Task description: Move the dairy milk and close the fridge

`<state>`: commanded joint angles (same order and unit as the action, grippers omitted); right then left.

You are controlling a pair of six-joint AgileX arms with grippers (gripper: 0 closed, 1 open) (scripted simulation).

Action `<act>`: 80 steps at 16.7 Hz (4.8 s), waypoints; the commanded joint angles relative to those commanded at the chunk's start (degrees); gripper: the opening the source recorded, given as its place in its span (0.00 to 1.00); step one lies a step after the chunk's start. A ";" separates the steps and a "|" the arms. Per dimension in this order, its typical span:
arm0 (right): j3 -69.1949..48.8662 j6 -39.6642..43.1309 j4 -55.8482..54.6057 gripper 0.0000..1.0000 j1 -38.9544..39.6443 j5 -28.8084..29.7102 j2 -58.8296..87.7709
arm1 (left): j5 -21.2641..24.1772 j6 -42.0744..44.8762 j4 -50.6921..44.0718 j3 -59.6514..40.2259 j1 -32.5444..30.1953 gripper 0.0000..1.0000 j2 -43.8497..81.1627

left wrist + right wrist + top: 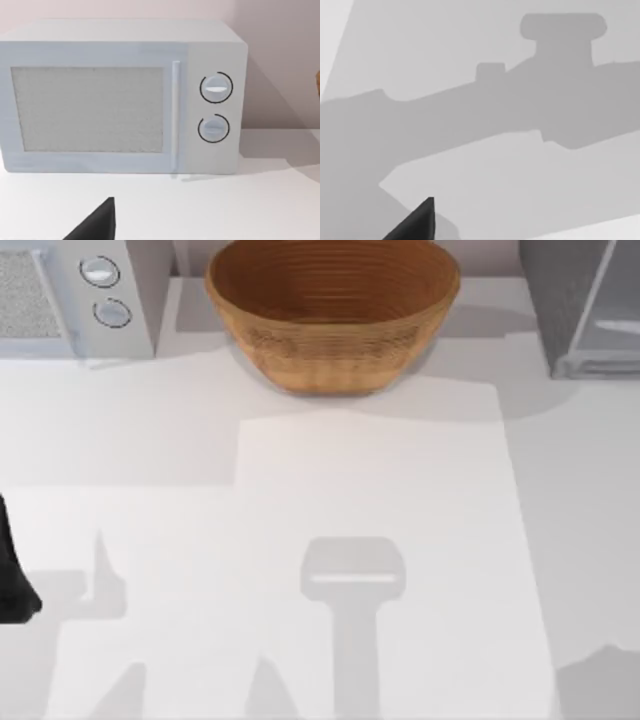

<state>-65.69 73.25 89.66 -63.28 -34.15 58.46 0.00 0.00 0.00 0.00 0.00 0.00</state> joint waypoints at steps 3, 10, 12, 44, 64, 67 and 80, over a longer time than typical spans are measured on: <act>-4.58 18.12 -0.87 1.00 -15.76 -7.72 18.66 | 0.00 0.00 0.00 0.00 0.00 1.00 0.00; -10.32 42.36 -4.47 1.00 -38.72 -19.09 43.96 | 0.00 0.00 0.00 0.00 0.00 1.00 0.00; -10.74 43.96 -4.90 1.00 -40.43 -19.99 45.77 | 0.00 0.00 0.00 0.00 0.00 1.00 0.00; -8.80 -36.46 -72.39 1.00 9.98 -9.11 46.56 | 0.00 0.00 0.00 0.00 0.00 1.00 0.00; 4.13 -63.44 -86.99 1.00 50.42 20.96 38.99 | 0.00 0.00 0.00 0.00 0.00 1.00 0.00; 6.74 -68.91 -90.33 1.00 57.91 27.68 36.55 | 0.00 0.00 0.00 0.00 0.00 1.00 0.00; 2.17 -72.00 -92.24 1.00 61.19 32.21 39.16 | 0.00 0.00 0.00 0.00 0.00 1.00 0.00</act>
<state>-63.52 1.25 -2.57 -2.09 -1.94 97.61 0.00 0.00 0.00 0.00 0.00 0.00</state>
